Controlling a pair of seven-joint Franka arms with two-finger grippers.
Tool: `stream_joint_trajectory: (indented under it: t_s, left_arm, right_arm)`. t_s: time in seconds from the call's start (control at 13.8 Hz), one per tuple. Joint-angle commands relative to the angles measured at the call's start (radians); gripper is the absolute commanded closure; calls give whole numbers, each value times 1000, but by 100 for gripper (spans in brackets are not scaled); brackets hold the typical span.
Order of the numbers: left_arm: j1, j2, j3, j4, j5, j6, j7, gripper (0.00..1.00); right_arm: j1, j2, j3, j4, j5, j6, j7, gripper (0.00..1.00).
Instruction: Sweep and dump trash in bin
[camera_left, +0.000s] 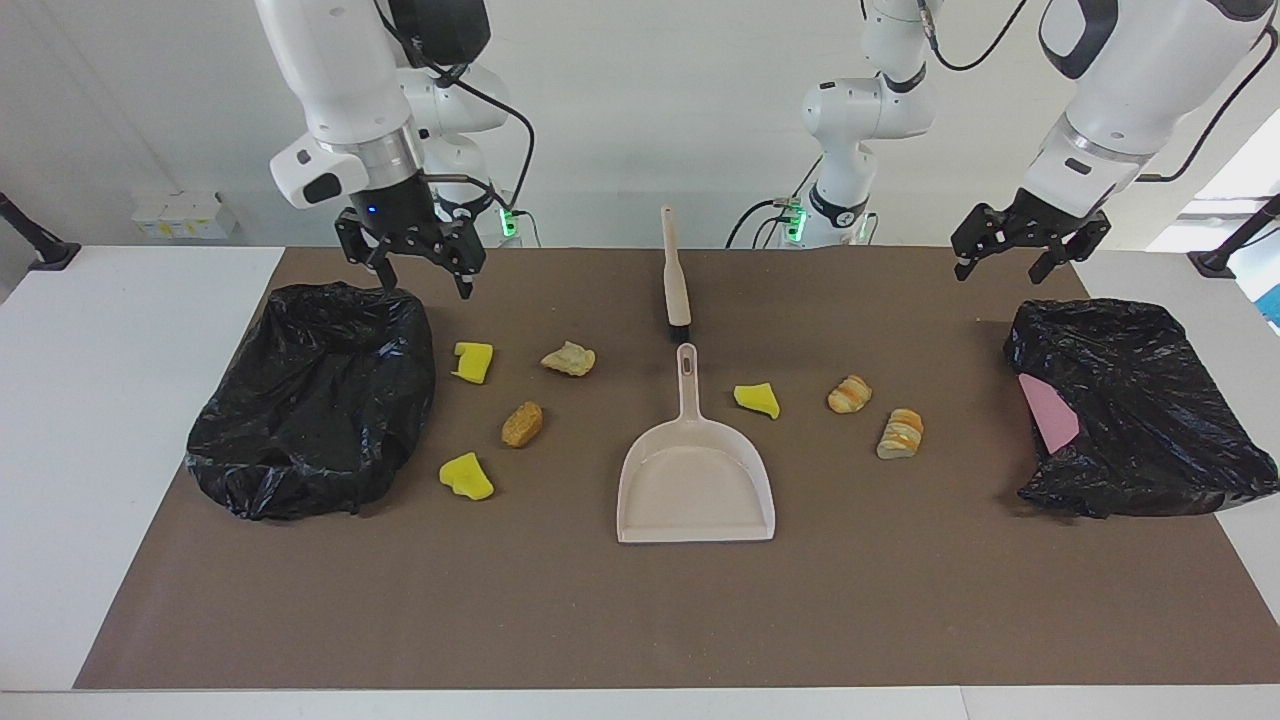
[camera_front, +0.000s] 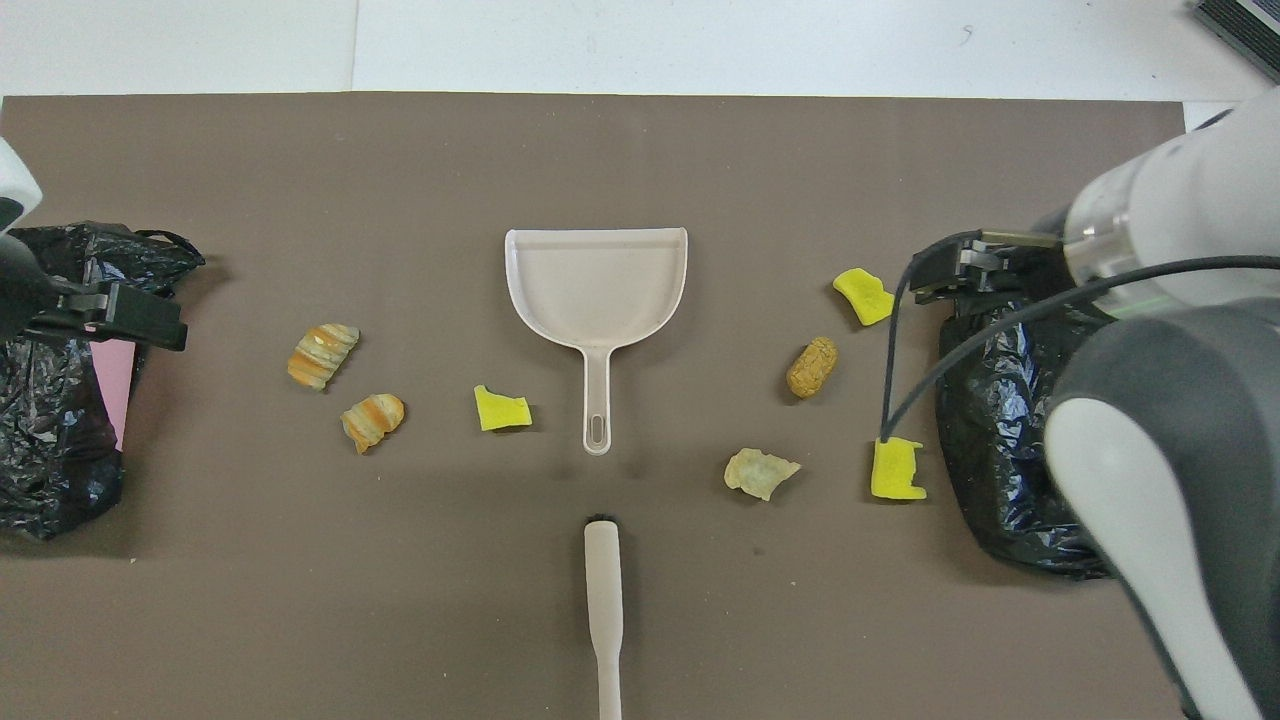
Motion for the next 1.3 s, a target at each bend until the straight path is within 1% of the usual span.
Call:
stream_joint_trajectory:
  t_s: [0.0, 0.07, 0.14, 0.36, 0.43, 0.51, 0.65, 0.72, 0.87, 1.01, 1.09, 1.23]
  left_arm:
    - [-43, -62, 4, -97, -35, 32, 5, 0]
    - [-67, -81, 6, -158, -48, 85, 4, 0]
    - [-84, -116, 4, -242, -50, 147, 2, 0]
    - [-150, -281, 3, -566, -76, 367, 1, 0]
    - [-155, -317, 3, -638, -84, 408, 2, 0]
    - [-184, -332, 3, -686, -93, 426, 2, 0]
    - [-224, -340, 3, -743, -96, 445, 1, 0]
    - [-259, -346, 3, -784, -101, 474, -2, 0]
    - [-326, -375, 3, -901, -102, 569, -11, 0]
    - [-401, -400, 3, -976, -102, 598, -27, 0]
    - [-452, -401, 3, -1002, -104, 624, -71, 0]
    - [-553, -401, 3, -1073, -104, 734, -170, 0]
  right_arm:
    - [71, 73, 1, 21, -29, 65, 56, 0]
    - [103, 105, 1, 40, -29, 78, 72, 0]
    - [130, 141, 1, 59, -31, 89, 98, 0]
    - [206, 221, 1, 119, -31, 110, 165, 0]
    - [227, 236, 1, 129, -31, 115, 178, 0]
    - [235, 247, 2, 127, -29, 134, 187, 0]
    - [291, 282, -1, 129, -34, 153, 191, 0]
    - [302, 296, 1, 127, -37, 167, 195, 0]
    - [344, 333, -2, 130, -38, 184, 205, 0]
    - [385, 374, -2, 133, -63, 216, 250, 0]
    - [411, 406, -1, 150, -75, 234, 280, 0]
    - [424, 443, 2, 156, -81, 266, 293, 0]
